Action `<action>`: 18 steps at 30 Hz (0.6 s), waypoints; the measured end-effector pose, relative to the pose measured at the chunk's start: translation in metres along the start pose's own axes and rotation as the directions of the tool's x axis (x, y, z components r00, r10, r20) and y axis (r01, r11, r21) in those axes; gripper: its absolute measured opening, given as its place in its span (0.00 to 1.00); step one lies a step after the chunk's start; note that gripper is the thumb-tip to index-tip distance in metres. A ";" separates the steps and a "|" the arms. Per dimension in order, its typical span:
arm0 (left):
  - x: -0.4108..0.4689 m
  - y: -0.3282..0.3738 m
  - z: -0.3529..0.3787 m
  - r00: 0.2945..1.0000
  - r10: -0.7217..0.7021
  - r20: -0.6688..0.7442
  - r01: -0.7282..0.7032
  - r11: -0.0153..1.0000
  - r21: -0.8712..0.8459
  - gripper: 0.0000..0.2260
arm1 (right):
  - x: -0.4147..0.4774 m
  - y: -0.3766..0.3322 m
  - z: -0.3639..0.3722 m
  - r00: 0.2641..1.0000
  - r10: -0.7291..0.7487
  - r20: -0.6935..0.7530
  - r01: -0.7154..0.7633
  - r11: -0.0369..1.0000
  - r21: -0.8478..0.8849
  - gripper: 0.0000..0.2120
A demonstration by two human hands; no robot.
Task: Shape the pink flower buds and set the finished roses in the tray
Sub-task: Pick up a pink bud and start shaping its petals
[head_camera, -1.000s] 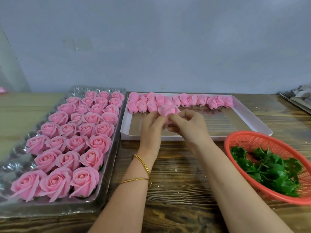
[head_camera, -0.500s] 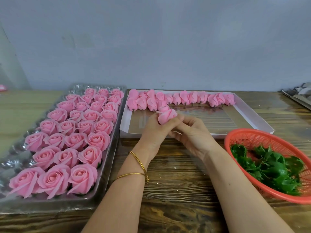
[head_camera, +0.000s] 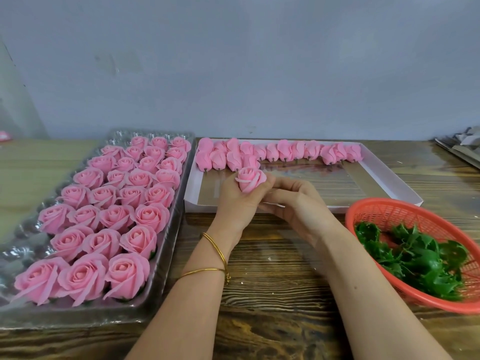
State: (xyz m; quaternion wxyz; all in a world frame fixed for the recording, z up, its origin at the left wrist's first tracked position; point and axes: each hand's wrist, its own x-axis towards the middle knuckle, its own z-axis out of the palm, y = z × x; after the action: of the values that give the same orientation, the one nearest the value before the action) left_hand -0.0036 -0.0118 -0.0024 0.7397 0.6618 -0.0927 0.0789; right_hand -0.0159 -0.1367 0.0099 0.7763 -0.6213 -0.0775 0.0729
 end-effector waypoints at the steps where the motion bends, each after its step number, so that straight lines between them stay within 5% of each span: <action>1: 0.001 0.000 0.000 0.999 0.036 -0.016 -0.035 0.998 0.050 0.02 | 0.000 -0.001 0.000 0.998 -0.014 -0.054 0.013 1.000 -0.015 0.10; 6: 0.003 -0.002 0.000 0.984 0.179 -0.025 -0.163 0.938 0.307 0.06 | 0.001 -0.004 0.006 0.964 -0.138 -0.229 0.093 0.976 -0.199 0.12; 12: -0.001 -0.004 0.005 0.992 0.124 0.004 -0.117 0.930 0.349 0.07 | 0.002 0.001 0.016 0.936 -0.247 -0.251 0.157 0.931 -0.330 0.11; 18: -0.006 0.002 0.007 0.987 0.161 0.025 -0.161 0.935 0.317 0.12 | 0.001 0.003 0.016 0.950 -0.189 -0.249 0.117 0.953 -0.278 0.08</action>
State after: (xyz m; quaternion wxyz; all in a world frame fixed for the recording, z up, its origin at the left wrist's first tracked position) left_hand -0.0106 -0.0187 -0.0008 0.6145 0.7625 -0.1322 0.1534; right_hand -0.0182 -0.1207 0.0109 0.6948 -0.7136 -0.0272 -0.0853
